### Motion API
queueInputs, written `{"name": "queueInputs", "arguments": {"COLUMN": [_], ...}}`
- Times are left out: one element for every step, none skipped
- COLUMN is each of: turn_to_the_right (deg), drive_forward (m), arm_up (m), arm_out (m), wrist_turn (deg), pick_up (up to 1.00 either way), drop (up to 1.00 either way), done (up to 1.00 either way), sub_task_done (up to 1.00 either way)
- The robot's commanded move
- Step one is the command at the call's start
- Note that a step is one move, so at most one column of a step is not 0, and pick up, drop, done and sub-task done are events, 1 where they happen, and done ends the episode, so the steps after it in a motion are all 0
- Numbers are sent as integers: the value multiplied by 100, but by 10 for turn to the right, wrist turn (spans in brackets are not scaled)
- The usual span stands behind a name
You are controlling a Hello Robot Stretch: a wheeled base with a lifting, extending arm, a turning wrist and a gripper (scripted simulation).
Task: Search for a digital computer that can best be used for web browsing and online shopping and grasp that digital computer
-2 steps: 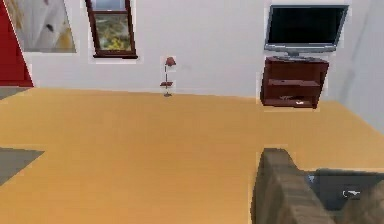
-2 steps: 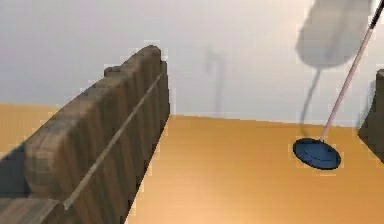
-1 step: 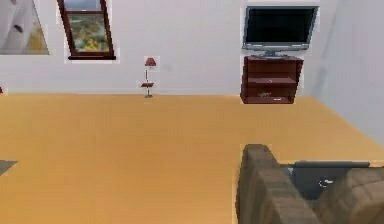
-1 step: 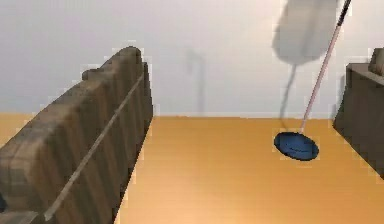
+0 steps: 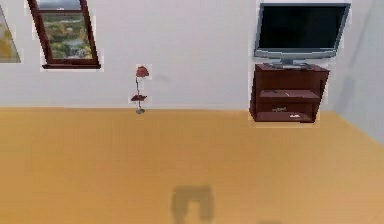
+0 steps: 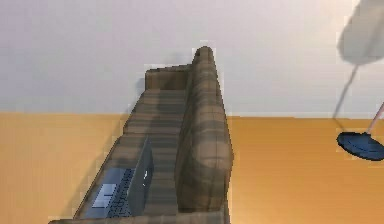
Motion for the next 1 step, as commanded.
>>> {"name": "queueInputs", "arguments": {"turn_to_the_right": [-210], "drive_forward": [0], "arm_up": [0], "arm_out": [0], "wrist_turn": [0], "pick_up": [0], "drop": [0], "done": [0], "sub_task_done": [0]}}
